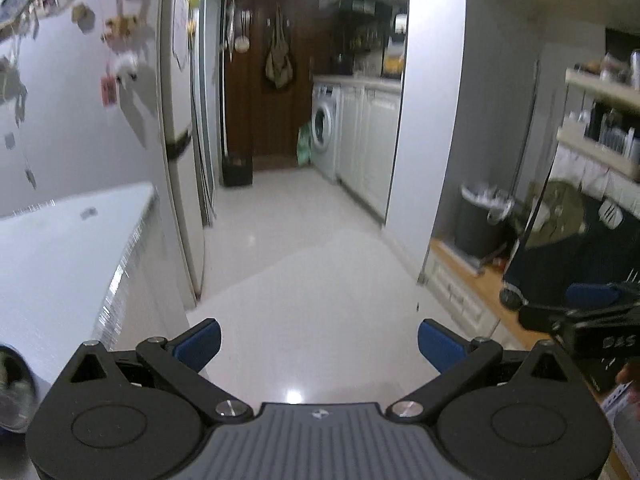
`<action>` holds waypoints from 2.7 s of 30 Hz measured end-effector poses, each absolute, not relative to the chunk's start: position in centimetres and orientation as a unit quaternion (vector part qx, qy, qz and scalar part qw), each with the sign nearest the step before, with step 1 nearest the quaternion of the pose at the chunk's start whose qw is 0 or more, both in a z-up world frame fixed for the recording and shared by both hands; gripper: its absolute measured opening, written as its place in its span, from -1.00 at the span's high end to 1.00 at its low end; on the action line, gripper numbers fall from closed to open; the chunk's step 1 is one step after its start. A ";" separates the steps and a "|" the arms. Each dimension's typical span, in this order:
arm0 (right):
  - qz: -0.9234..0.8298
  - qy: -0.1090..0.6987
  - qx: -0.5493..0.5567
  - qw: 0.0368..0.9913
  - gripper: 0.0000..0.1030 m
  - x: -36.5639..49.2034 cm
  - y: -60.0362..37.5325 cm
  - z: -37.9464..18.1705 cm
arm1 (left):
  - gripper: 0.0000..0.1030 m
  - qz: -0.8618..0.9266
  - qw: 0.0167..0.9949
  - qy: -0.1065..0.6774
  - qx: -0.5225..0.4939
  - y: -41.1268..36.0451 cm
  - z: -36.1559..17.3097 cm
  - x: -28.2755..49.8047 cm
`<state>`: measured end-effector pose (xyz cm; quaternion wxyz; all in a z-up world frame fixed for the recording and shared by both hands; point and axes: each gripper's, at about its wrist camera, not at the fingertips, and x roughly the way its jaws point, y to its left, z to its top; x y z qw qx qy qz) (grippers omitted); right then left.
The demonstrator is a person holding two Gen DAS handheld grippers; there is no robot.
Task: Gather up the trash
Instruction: 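Move both open tools back toward the table, then grasp the teal bottle cap with the left tool while the right tool grasps the blue can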
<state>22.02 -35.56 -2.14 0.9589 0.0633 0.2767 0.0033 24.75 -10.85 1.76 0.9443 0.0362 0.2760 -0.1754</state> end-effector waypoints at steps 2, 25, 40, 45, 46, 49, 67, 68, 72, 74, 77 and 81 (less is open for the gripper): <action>0.007 0.264 0.062 0.963 -1.00 21.6 -35.2 -1.3 | -1.00 -0.178 0.948 0.261 0.030 -10.3 2.8 23.7; 0.154 0.181 0.056 0.970 -1.00 18.7 -23.1 5.3 | -1.00 -0.078 0.982 0.165 0.050 4.8 11.2 13.7; 0.258 0.198 -0.002 0.946 -1.00 19.2 -10.8 4.3 | -1.00 0.003 0.980 0.188 0.070 16.5 11.1 15.9; 0.284 0.198 -0.026 0.938 -1.00 19.6 -7.6 3.6 | -1.00 0.034 0.971 0.225 0.068 20.7 9.0 19.6; 0.288 0.199 -0.031 0.936 -1.00 19.8 -7.0 3.5 | -1.00 0.039 0.969 0.233 0.066 21.4 8.5 20.3; 0.299 0.200 -0.049 0.932 -1.00 20.6 -5.5 3.2 | -1.00 0.049 0.963 0.259 0.055 23.6 6.6 23.0; 0.415 0.234 -0.285 0.832 -0.86 23.7 2.1 5.2 | -1.00 0.049 0.942 0.330 0.021 27.4 0.8 34.6; 0.417 0.239 -0.304 0.823 -0.76 23.8 2.8 5.3 | -1.00 0.042 0.941 0.335 0.014 27.7 0.5 34.7; 0.412 0.266 -0.372 0.788 -0.69 24.2 5.8 5.0 | -1.00 0.035 0.942 0.333 -0.004 29.0 0.1 34.9; 0.410 0.284 -0.398 0.770 -0.65 24.9 7.2 4.5 | -1.00 0.031 0.943 0.333 -0.008 29.3 0.2 34.9; 0.405 0.322 -0.415 0.748 -0.64 26.1 9.0 3.8 | -1.00 0.022 0.942 0.334 -0.003 29.2 0.2 35.1; 0.396 0.364 -0.406 0.739 -0.67 28.1 10.0 3.2 | -0.98 0.012 0.943 0.332 -0.005 29.3 0.3 35.5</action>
